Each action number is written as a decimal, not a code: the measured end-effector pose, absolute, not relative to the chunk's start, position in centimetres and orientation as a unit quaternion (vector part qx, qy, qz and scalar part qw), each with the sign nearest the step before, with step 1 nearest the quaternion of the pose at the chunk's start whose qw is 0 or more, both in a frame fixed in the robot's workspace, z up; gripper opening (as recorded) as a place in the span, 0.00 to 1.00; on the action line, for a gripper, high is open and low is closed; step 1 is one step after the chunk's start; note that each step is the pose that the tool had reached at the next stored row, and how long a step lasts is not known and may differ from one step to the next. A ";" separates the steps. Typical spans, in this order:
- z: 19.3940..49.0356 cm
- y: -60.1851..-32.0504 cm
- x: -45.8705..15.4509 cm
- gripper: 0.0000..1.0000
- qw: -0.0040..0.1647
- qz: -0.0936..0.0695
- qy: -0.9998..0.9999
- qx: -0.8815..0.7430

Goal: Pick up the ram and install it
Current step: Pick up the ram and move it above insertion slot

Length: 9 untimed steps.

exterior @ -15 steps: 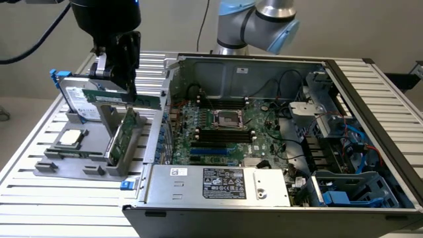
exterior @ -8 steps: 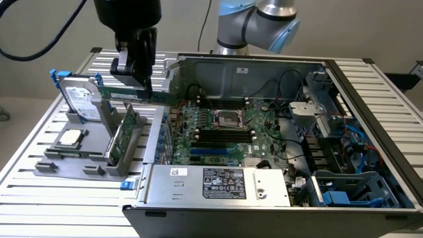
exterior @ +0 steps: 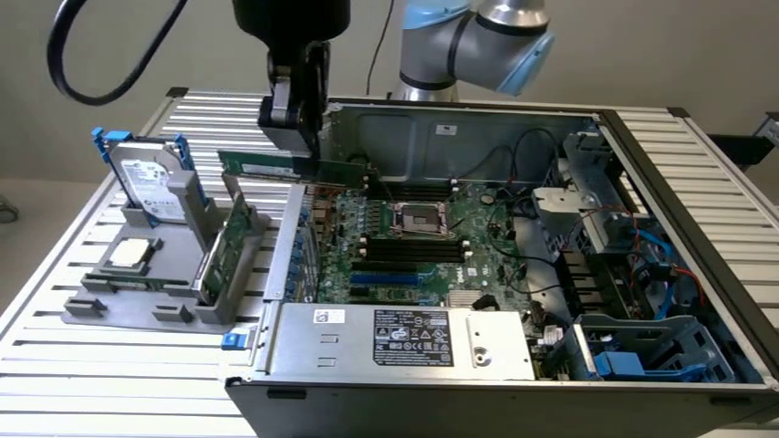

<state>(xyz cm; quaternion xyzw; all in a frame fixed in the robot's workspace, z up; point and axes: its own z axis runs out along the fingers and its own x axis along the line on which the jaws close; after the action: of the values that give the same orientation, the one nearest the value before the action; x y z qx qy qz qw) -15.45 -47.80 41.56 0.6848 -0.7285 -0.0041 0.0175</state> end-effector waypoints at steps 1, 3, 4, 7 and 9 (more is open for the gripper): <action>41.6 -47.8 -15.0 0.14 0.018 -0.004 -0.729 0.685; 41.8 -47.7 -14.1 0.14 0.017 -0.004 -0.729 0.685; 41.8 -47.7 -13.7 0.14 0.017 -0.004 -0.729 0.685; 41.9 -47.6 -12.3 0.14 0.017 -0.005 -0.729 0.685; 41.9 -47.4 -11.7 0.14 0.017 -0.005 -0.729 0.685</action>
<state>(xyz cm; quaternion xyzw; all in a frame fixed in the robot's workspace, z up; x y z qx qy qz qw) -11.68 -47.37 41.85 0.6848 -0.7285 -0.0046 0.0172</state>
